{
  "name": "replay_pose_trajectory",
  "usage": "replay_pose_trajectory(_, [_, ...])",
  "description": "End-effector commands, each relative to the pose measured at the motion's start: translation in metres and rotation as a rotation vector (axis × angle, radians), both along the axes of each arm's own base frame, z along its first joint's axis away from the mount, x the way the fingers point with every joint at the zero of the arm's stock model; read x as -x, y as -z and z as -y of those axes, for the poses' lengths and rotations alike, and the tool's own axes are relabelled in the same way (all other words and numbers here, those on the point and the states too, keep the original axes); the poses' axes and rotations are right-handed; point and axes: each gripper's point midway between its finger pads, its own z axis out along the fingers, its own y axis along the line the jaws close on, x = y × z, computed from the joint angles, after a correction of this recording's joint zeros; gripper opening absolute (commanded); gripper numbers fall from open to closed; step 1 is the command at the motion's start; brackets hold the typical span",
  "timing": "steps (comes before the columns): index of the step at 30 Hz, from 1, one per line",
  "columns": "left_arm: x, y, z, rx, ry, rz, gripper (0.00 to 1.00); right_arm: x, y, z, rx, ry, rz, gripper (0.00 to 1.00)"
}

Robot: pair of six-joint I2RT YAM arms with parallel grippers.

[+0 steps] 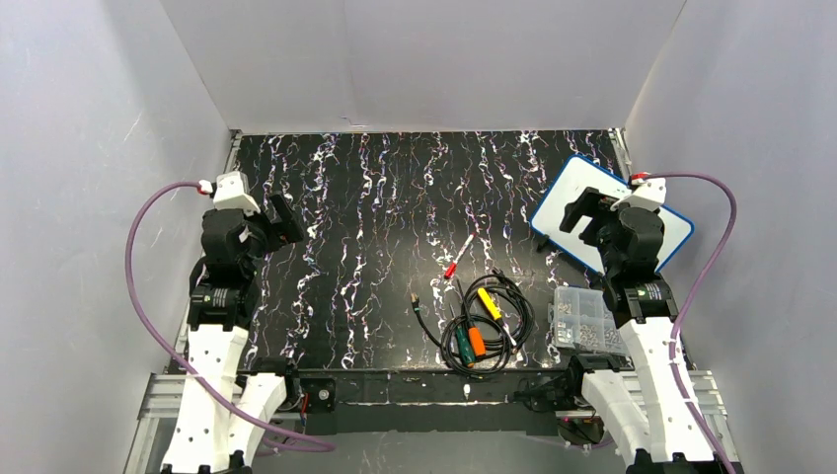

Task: Write a sentence on the whiteboard
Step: Move the whiteboard to the center of the board.

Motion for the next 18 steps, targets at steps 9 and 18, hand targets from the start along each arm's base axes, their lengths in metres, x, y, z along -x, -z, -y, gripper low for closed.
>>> replay_pose_trajectory(9, [-0.006, -0.004, 0.001, 0.001, 0.008, -0.006, 0.99, -0.011, 0.022, -0.017, -0.146, -0.026, -0.019, 0.99])
replay_pose_trajectory(18, [-0.003, 0.023, 0.006, 0.018, 0.032, -0.085, 0.99, -0.004, 0.109, -0.038, -0.242, -0.050, -0.289, 0.89])
